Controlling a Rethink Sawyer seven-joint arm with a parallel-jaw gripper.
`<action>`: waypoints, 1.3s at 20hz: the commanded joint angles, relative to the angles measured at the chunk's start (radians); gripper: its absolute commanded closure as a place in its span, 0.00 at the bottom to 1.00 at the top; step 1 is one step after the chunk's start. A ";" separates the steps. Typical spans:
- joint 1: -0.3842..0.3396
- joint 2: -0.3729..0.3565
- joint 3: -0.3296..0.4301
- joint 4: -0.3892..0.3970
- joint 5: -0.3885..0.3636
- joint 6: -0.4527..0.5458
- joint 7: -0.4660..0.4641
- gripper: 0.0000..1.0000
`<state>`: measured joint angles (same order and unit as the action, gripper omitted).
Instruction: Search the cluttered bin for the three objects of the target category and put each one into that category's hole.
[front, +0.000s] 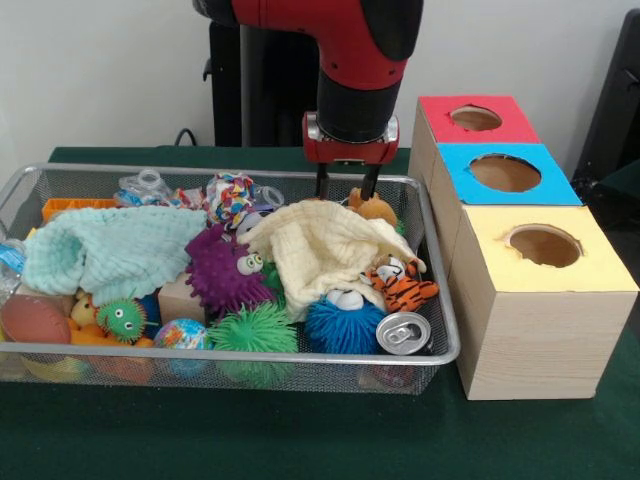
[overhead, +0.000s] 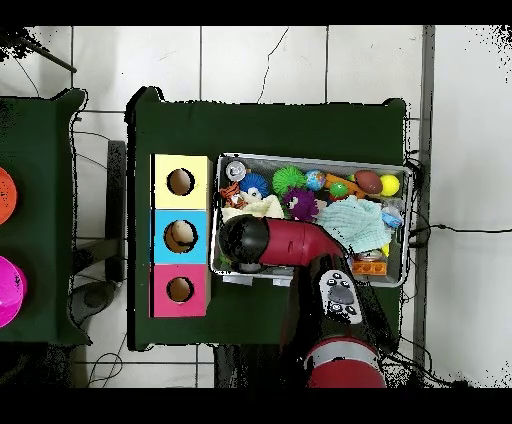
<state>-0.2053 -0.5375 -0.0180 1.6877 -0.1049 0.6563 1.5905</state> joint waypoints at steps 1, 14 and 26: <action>-0.007 0.073 0.083 -0.120 -0.013 0.116 0.026 0.00; -0.004 0.052 0.076 -0.066 0.000 0.102 0.062 0.00; -0.005 0.010 0.092 0.005 0.023 0.057 0.090 0.00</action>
<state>-0.2046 -0.5427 -0.0160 1.6618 -0.1047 0.7088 1.5905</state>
